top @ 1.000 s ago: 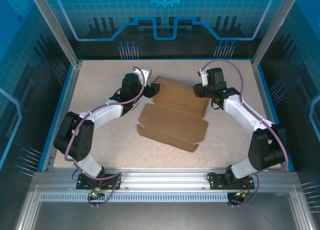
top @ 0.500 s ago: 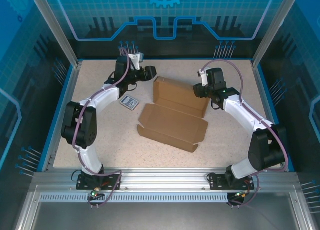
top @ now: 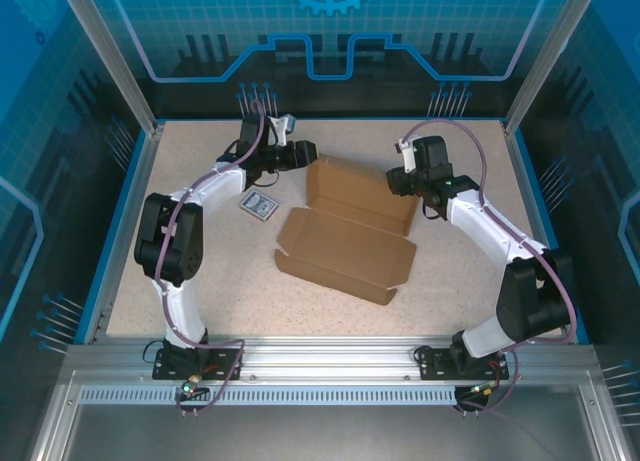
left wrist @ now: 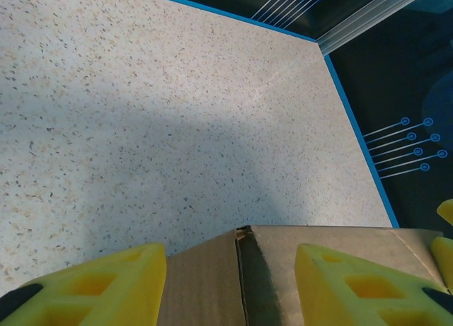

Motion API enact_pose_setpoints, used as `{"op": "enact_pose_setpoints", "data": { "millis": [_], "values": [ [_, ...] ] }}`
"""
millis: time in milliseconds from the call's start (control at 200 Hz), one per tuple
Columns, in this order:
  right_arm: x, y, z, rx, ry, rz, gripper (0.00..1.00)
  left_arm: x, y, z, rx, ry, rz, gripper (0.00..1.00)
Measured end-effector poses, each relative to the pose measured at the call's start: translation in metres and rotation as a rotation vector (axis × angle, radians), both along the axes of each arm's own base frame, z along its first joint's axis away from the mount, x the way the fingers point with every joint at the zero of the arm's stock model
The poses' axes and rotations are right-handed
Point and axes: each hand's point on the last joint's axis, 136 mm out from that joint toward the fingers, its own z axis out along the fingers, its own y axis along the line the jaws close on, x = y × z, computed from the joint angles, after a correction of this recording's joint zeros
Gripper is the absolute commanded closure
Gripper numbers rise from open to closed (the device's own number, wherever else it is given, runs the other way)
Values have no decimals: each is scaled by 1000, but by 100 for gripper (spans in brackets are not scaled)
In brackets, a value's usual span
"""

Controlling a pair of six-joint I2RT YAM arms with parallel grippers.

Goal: Fold the paper box

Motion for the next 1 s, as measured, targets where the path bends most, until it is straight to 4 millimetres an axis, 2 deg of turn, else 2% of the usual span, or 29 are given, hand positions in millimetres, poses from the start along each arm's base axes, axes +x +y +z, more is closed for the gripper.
{"op": "enact_pose_setpoints", "data": {
  "millis": [320, 635, 996],
  "values": [
    [0, 0, 0, 0, 0, 0, 44, -2, -4, -8, -20, 38, -16, 50],
    [2, 1, -1, 0, -1, 0, 44, -3, -6, -6, -30, 32, -30, 63],
    [2, 1, -1, 0, -1, 2, 44, -4, -7, -9, -31, 25, -32, 71]
  ]
}}
